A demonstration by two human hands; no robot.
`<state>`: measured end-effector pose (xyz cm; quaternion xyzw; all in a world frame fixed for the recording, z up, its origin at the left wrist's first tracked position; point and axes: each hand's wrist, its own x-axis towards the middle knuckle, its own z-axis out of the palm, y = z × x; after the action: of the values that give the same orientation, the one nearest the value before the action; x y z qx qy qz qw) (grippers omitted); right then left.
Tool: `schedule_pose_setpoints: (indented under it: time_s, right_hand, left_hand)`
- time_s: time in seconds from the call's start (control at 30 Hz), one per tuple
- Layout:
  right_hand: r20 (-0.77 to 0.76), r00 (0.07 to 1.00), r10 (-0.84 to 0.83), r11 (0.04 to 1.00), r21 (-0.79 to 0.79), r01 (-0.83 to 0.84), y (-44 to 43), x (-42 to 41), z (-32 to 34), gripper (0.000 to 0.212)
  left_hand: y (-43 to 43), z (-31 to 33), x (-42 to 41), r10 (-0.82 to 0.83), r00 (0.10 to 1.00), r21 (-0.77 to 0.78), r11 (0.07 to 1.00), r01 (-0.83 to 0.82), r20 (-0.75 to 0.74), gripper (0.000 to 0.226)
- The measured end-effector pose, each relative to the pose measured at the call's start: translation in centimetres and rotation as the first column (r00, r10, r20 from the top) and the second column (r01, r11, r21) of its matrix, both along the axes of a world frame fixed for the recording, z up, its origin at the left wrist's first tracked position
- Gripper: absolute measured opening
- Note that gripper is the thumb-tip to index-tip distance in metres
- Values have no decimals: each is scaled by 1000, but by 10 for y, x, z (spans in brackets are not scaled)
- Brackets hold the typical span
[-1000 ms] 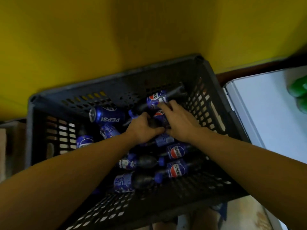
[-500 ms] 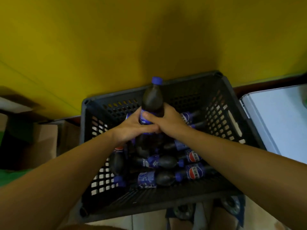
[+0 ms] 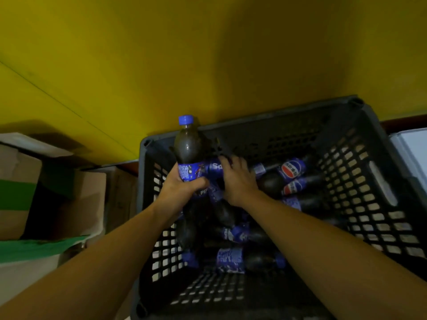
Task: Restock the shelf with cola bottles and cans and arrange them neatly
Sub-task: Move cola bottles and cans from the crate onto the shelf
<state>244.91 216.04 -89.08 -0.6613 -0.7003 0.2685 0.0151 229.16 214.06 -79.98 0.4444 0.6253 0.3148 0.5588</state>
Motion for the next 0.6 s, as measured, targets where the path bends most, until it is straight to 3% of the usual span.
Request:
schedule_pose_setpoints:
  time_s: [0.13, 0.33, 0.6]
  right_hand:
    - [164, 987, 1, 998, 59, -11, 14, -11, -8, 92]
    - [233, 970, 66, 997, 32, -75, -4, 19, 15, 86]
    - [364, 929, 64, 941, 288, -177, -56, 82, 184, 82]
  left_hand:
    - [-4, 0, -1, -50, 999, 2, 999, 50, -14, 41]
    - [-4, 29, 2, -19, 998, 113, 993, 26, -66, 37]
    - [-66, 137, 22, 27, 974, 191, 979, -72, 226, 37]
